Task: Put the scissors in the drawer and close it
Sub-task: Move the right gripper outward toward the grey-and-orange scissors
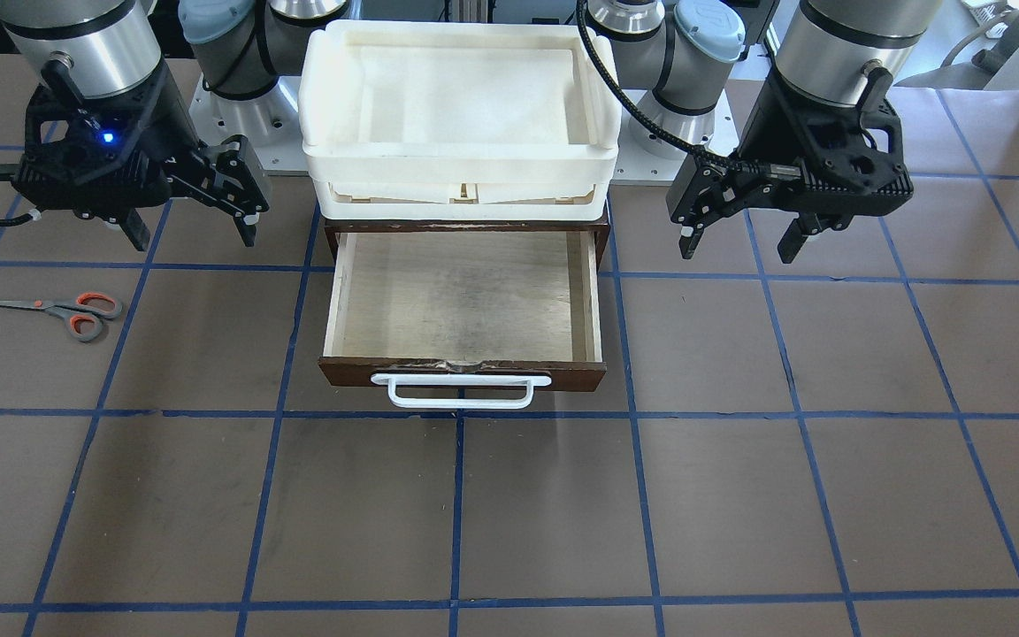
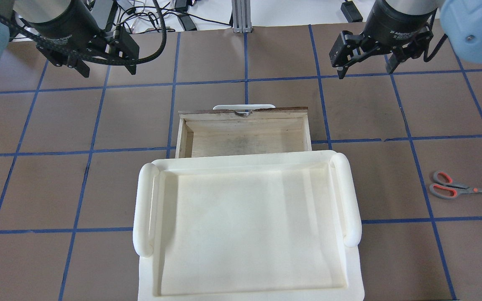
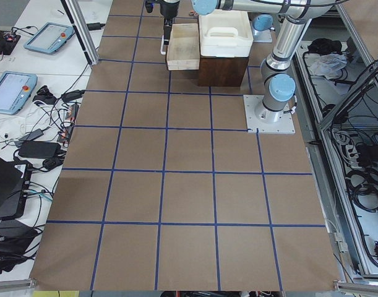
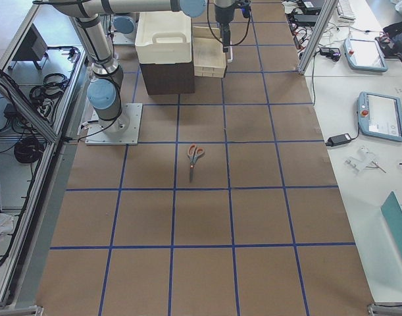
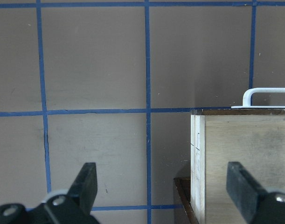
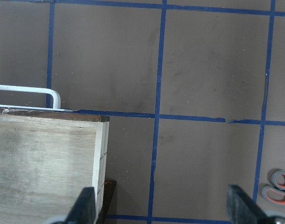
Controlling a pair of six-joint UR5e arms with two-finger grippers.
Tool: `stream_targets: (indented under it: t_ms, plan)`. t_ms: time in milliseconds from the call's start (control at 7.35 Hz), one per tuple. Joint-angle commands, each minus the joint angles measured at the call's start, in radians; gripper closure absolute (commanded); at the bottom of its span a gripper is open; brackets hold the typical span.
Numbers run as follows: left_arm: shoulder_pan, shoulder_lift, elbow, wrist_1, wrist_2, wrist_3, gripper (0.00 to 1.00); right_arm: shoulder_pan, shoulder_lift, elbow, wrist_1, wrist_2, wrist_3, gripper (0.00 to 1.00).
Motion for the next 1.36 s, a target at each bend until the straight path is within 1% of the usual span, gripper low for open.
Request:
stream_targets:
  t_ms: [0,408,680,953,1089,1225]
  plan:
    - [-0.001,-0.008,-0.001,0.022,-0.003,-0.002,0.00,0.000,0.001,0.001,0.000,0.002,-0.003,0.00]
    - [-0.001,-0.010,-0.012,0.042,-0.004,-0.002,0.00,-0.005,0.005,0.002,0.030,0.000,-0.014,0.00]
    - [-0.001,-0.010,-0.019,0.054,0.002,-0.003,0.00,-0.012,0.001,0.002,0.086,-0.009,-0.017,0.00]
    - [-0.001,-0.008,-0.019,0.057,0.002,-0.002,0.00,-0.040,0.001,0.002,0.092,-0.014,-0.160,0.01]
    - [-0.001,-0.008,-0.021,0.057,0.002,-0.002,0.00,-0.087,0.001,0.004,0.124,-0.014,-0.225,0.01]
    - [-0.001,-0.008,-0.021,0.057,0.002,-0.002,0.00,-0.145,0.001,0.010,0.138,-0.012,-0.358,0.01]
